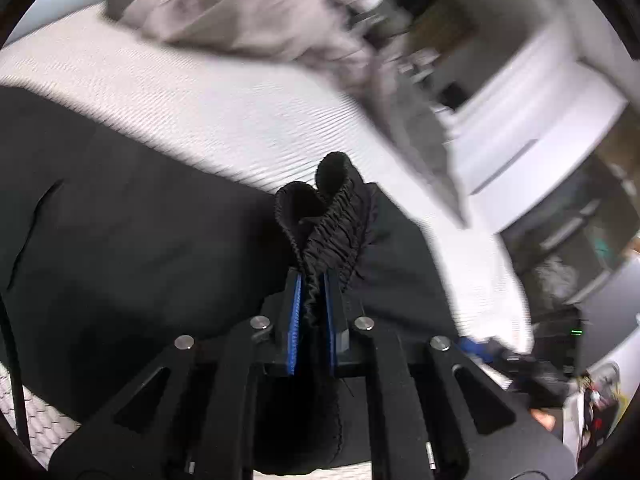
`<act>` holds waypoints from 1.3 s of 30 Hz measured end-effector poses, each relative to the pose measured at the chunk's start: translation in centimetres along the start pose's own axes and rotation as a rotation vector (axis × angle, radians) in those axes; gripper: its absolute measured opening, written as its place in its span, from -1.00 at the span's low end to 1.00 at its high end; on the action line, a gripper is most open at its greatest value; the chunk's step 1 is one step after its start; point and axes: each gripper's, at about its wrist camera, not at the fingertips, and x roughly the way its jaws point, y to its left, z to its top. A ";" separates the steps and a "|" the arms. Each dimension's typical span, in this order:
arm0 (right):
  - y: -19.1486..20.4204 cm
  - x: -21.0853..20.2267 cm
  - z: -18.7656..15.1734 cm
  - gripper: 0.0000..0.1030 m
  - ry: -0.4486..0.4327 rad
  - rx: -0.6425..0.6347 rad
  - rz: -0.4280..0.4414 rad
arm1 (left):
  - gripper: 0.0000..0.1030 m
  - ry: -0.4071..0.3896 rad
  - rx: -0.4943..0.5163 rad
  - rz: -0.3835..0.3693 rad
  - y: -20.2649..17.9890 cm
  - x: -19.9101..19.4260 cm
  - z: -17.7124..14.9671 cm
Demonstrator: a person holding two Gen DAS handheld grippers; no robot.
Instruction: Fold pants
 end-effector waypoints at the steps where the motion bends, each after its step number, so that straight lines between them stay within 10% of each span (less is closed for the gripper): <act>1: -0.1 0.2 0.0 0.40 0.008 0.001 -0.005 | -0.83 0.019 -0.013 0.021 0.6 0.6 -0.3; 9: -0.7 -0.1 0.2 0.40 0.005 0.012 -0.042 | -0.49 -0.039 0.061 0.118 -0.9 -0.9 -0.6; 13: -1.5 -0.5 -0.1 0.40 0.024 0.024 -0.097 | 0.54 -0.150 0.130 0.111 -4.5 -2.3 -0.5; 17: -1.7 -1.5 -2.0 0.40 0.042 0.023 -0.093 | 0.78 -0.133 0.215 -0.068 -8.3 -2.2 -0.6; 22: -1.8 -2.3 -4.7 0.39 0.057 0.072 -0.046 | 0.82 0.068 0.311 -0.241 -13.1 2.3 -3.8; 31: -1.0 -1.8 -6.1 -0.76 0.058 0.076 -0.064 | 0.81 0.191 0.295 -0.118 -14.9 9.1 -4.5; 39: 0.7 -2.8 -8.6 -0.78 0.109 -0.004 -0.136 | 0.82 0.176 0.290 -0.120 -14.9 8.2 -4.9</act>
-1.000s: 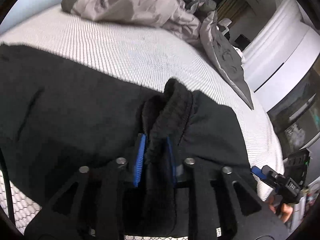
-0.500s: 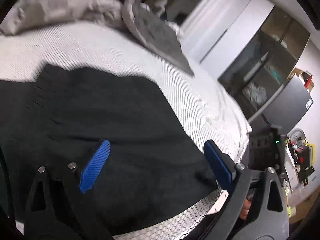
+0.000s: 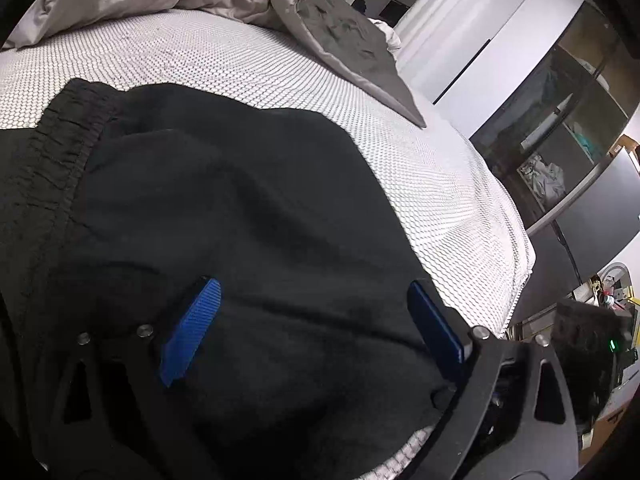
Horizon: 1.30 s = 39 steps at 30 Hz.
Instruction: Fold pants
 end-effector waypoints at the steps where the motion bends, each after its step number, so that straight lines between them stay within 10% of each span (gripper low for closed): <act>1: -0.3 -0.2 0.1 -0.65 0.003 0.017 0.004 | 0.82 -0.001 0.008 -0.008 -0.2 -0.5 -0.3; 6: -1.8 -3.0 1.9 -0.05 -0.105 0.056 0.004 | 0.85 -0.009 0.114 -0.062 -3.3 -1.5 -2.5; 14: -3.2 2.6 9.1 -0.05 -0.001 0.033 0.005 | 0.87 0.086 0.429 0.071 -8.0 2.5 -6.6; 20: -3.1 7.5 14.5 -0.43 0.015 0.020 -0.023 | 0.91 0.112 0.409 0.044 -7.2 3.0 -6.7; 34: -2.8 14.6 24.2 -0.42 0.071 -0.102 -0.133 | 0.97 0.115 0.409 0.009 -6.4 2.1 -7.6; 39: -3.1 9.8 22.1 0.49 -0.034 -0.057 -0.095 | 0.97 0.028 0.322 -0.036 -4.2 -1.7 -5.0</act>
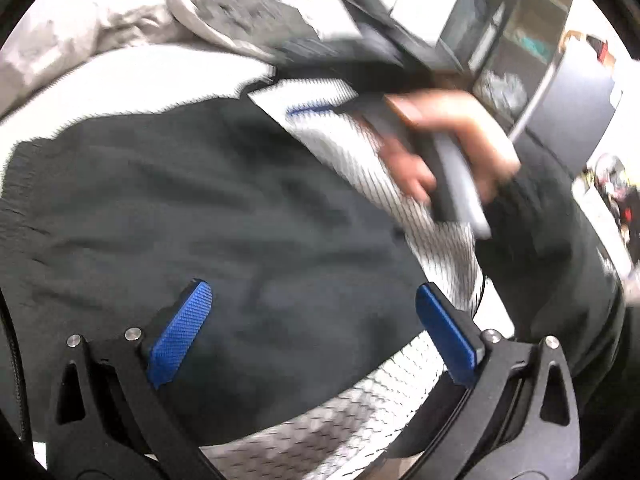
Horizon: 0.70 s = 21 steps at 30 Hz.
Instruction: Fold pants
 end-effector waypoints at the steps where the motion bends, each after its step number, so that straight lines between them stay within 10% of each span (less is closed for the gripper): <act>1: 0.1 -1.2 -1.2 0.66 -0.022 0.020 0.026 | 0.97 -0.036 -0.022 0.016 1.0 -1.2 0.4; 11: 0.5 -2.9 -8.3 0.63 0.044 0.072 0.142 | 0.96 -0.203 -0.439 0.298 15.1 -7.7 -0.3; 15: 0.6 -0.3 -7.5 -0.49 0.073 0.112 0.147 | 0.92 -0.146 -0.519 0.390 18.1 -6.8 -0.9; 21: 2.1 -2.1 -5.4 -0.69 -0.049 -0.005 0.102 | 0.91 -0.029 -0.448 0.417 17.6 -5.0 -1.8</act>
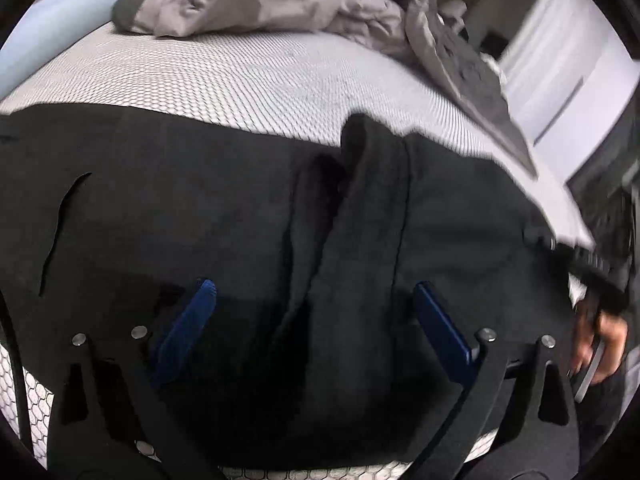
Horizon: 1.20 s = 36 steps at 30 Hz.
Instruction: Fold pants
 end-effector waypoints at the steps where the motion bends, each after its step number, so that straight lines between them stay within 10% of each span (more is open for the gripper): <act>1: -0.1 0.2 0.0 -0.51 0.008 -0.026 -0.055 | 0.91 0.007 0.026 0.016 -0.4 0.0 -0.3; 5: -1.8 1.2 -0.3 -0.25 0.062 0.054 -0.124 | 0.91 -0.039 0.018 -0.027 -0.9 -2.0 -0.4; 9: -1.4 -2.9 -0.7 0.67 -0.046 0.063 -0.101 | 0.94 -0.114 0.048 -0.112 -2.6 -3.4 2.0; 13: -0.4 -5.1 -1.7 0.75 -0.083 0.074 0.044 | 0.87 -0.036 0.030 -0.128 -2.5 -0.4 5.2; 19: 1.6 -3.2 -2.4 0.76 0.005 0.008 0.040 | -0.29 0.161 -0.116 -0.273 -0.4 5.9 8.3; 24: 1.8 -3.1 -3.1 0.76 0.030 -0.004 0.030 | -0.73 0.149 -0.160 -0.366 0.5 6.5 8.3; 28: 1.2 -3.6 -3.2 0.76 0.022 -0.006 0.035 | -0.71 0.087 -0.121 -0.344 0.2 4.4 8.9; 31: 0.6 -4.4 -3.6 0.76 0.018 -0.014 0.037 | -0.36 0.105 -0.095 -0.185 0.3 5.6 8.7; 36: 0.5 -3.5 -3.4 0.76 0.035 -0.007 0.011 | -0.02 0.054 -0.139 -0.200 1.0 3.6 8.5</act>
